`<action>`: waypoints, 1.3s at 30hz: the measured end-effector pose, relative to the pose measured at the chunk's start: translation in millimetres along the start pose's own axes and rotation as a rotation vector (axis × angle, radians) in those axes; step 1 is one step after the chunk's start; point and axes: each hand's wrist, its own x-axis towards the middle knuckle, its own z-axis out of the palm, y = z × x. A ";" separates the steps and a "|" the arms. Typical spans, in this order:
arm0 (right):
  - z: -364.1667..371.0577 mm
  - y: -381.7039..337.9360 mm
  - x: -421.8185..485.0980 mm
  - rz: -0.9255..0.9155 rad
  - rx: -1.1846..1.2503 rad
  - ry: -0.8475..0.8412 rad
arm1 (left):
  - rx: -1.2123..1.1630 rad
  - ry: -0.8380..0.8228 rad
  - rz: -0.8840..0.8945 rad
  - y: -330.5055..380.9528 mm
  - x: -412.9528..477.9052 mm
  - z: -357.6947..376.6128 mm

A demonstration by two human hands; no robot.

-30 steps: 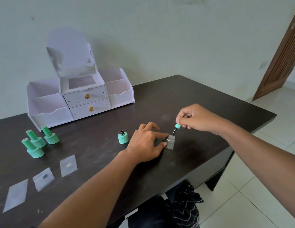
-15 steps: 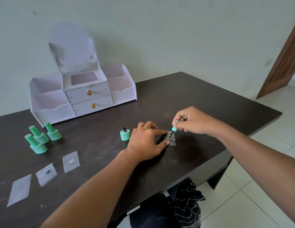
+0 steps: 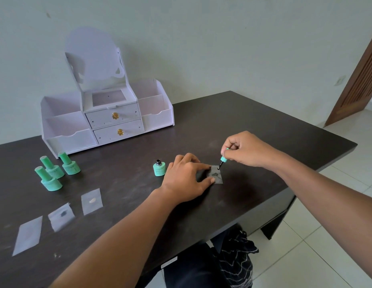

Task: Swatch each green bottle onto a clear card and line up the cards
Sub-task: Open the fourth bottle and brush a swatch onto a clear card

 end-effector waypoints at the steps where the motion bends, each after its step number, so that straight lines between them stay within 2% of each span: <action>1: -0.8 -0.3 0.0 -0.005 0.004 0.002 | -0.004 -0.001 0.002 -0.1 -1.5 -0.6; 8: 5.7 -19.6 -9.8 -0.060 0.029 -0.024 | -0.016 0.000 0.028 -1.6 -31.2 -10.0; 14: 28.9 -52.8 -16.7 -0.163 0.035 -0.087 | 0.082 0.003 0.034 -13.3 -75.2 -29.8; 22: 66.9 -120.0 -8.1 -0.300 0.057 -0.179 | 0.299 -0.029 -0.118 -76.2 -126.5 -77.3; 27: 85.4 -151.9 1.2 -0.337 0.062 -0.219 | 0.387 -0.054 -0.167 -106.0 -132.6 -98.9; 39: 107.3 -176.4 28.9 -0.342 0.049 -0.253 | 0.395 -0.024 -0.144 -143.7 -121.4 -126.1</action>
